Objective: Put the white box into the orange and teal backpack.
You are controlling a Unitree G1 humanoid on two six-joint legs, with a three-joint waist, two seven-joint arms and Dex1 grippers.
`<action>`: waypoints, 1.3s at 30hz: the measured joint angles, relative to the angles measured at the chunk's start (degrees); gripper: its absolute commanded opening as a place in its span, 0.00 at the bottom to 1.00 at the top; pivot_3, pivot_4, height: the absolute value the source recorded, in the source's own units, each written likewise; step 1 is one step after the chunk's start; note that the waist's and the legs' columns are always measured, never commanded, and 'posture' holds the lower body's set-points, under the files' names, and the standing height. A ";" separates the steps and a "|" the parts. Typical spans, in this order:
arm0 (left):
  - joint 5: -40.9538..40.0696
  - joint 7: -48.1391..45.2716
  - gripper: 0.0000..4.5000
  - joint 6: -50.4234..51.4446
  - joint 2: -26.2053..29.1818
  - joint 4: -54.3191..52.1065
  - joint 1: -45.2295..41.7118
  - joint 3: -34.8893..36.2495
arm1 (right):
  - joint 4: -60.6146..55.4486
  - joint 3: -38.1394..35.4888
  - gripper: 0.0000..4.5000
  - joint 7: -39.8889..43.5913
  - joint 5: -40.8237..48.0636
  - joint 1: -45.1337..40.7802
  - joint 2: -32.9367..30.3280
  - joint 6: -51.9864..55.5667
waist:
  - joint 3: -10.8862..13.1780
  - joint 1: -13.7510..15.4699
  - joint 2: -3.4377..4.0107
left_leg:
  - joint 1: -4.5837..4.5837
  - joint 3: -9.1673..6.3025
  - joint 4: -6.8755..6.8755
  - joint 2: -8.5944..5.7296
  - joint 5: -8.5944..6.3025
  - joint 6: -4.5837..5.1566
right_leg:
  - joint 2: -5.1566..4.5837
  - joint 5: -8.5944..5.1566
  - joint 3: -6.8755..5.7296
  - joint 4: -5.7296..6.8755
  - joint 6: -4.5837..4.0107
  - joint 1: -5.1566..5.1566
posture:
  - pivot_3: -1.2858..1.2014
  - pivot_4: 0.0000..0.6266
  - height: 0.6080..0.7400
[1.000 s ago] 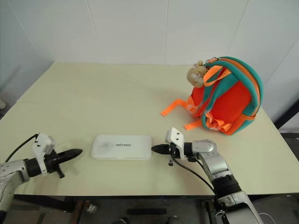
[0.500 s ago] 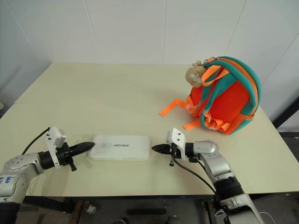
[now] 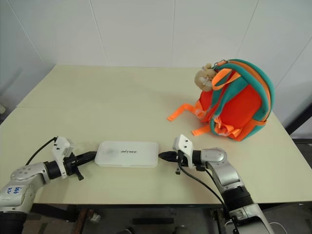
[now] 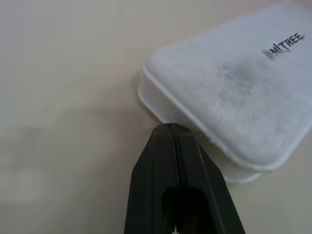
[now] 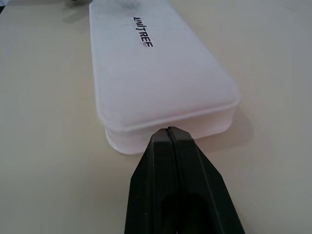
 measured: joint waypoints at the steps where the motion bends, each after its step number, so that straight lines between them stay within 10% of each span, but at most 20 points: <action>1: 0.12 -0.01 0.00 -0.32 -0.06 0.16 -0.32 0.00 | -0.01 0.00 0.00 0.00 0.00 0.00 0.00 0.09 | 0.00 -0.02 0.00 | 0.00 0.00 0.00 0.00 0.00 0.00 | 0.00 0.00 0.00 0.00 0.00 0.00 | 0.52 0.24 1.00; 16: 0.10 -0.68 0.00 -0.09 -3.06 -2.04 -0.56 -3.24 | -2.07 -2.43 0.04 0.54 0.90 1.57 -5.20 1.84 | 0.00 0.06 0.00 | 0.00 0.00 0.02 0.00 0.00 0.00 | 0.00 0.01 0.00 -0.03 0.02 0.03 | 0.52 0.24 1.00; 30: -7.70 -1.71 0.87 14.68 1.72 -4.35 -3.24 2.18 | -2.84 -8.01 1.00 2.33 7.88 -0.87 -10.92 11.04 | 0.02 -0.11 -0.01 | 0.00 -0.04 0.03 0.00 0.00 0.01 | 0.00 0.01 0.00 -0.01 0.02 0.02 | 0.52 0.24 1.00; 39: -15.37 -9.22 0.99 36.87 10.67 -1.68 -8.12 -0.13 | -11.37 -5.19 1.00 8.39 13.24 -2.18 -16.63 25.79 | 0.03 -0.23 0.00 | -0.04 -0.03 -0.09 0.00 -0.03 0.03 | 0.01 -0.11 0.00 -0.08 0.00 -0.03 | 0.52 0.24 1.00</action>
